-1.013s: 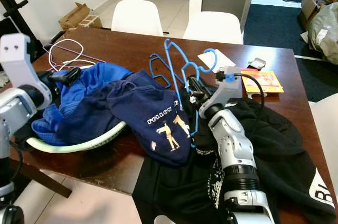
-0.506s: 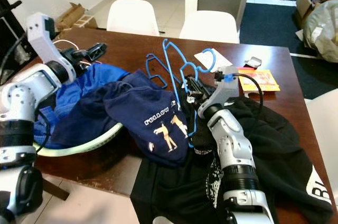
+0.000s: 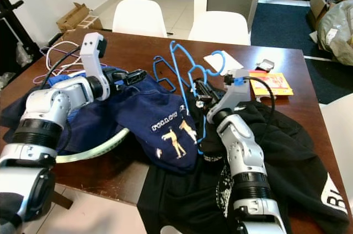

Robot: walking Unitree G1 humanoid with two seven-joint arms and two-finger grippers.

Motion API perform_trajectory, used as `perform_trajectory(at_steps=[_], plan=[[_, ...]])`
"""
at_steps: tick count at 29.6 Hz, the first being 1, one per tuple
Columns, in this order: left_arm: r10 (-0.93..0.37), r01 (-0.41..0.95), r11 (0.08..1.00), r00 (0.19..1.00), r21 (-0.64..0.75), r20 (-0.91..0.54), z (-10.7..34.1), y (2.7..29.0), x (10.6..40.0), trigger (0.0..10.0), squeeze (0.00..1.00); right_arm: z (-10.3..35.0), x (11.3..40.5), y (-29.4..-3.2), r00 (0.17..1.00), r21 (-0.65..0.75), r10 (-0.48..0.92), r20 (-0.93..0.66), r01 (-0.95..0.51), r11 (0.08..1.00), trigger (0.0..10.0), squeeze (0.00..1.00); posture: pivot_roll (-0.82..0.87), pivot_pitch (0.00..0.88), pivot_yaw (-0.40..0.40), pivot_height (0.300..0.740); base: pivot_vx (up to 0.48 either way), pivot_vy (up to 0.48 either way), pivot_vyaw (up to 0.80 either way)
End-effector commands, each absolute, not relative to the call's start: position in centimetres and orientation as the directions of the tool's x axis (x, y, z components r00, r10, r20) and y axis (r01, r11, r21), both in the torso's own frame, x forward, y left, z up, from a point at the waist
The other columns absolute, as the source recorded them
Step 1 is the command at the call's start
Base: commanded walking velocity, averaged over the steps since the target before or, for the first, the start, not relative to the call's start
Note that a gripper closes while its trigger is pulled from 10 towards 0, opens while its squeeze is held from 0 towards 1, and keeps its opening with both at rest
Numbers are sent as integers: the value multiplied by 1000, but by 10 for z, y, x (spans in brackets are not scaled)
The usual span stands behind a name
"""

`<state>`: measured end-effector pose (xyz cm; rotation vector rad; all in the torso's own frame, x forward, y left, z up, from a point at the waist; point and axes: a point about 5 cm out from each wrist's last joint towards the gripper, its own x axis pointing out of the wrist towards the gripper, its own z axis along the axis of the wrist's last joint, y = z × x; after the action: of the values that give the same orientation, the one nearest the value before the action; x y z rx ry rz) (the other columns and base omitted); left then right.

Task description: Hang hanger

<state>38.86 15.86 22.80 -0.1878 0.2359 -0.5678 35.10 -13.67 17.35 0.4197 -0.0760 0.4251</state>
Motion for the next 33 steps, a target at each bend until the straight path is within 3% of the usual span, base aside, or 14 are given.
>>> perform_trajectory(at_steps=[1,14,15,17,18,33], plan=[[-552,512,830,810,-221,-198,223,158,389,10000,0,171,350,-135,910,385,385,151,-413,825,10000,0,30,106,37,740,0,0,0],[-563,522,826,781,-212,-271,208,155,394,10000,0,171,349,-135,912,388,381,153,-410,825,10000,0,17,112,49,740,0,0,0],[-559,520,829,782,-207,-274,206,155,395,3333,0,172,349,-136,912,390,379,154,-409,825,10000,0,17,113,49,740,0,0,0],[-558,520,830,783,-204,-274,206,155,396,3333,0,172,348,-136,913,391,378,155,-408,825,10000,0,17,113,49,740,0,0,0],[-556,518,831,787,-202,-268,206,155,396,118,0,172,348,-136,913,392,377,155,-407,825,10000,0,17,113,49,740,0,0,0],[-520,501,853,835,-146,-179,233,172,403,0,0,171,348,-136,914,401,376,153,-405,822,10000,0,21,112,49,740,0,0,0]])
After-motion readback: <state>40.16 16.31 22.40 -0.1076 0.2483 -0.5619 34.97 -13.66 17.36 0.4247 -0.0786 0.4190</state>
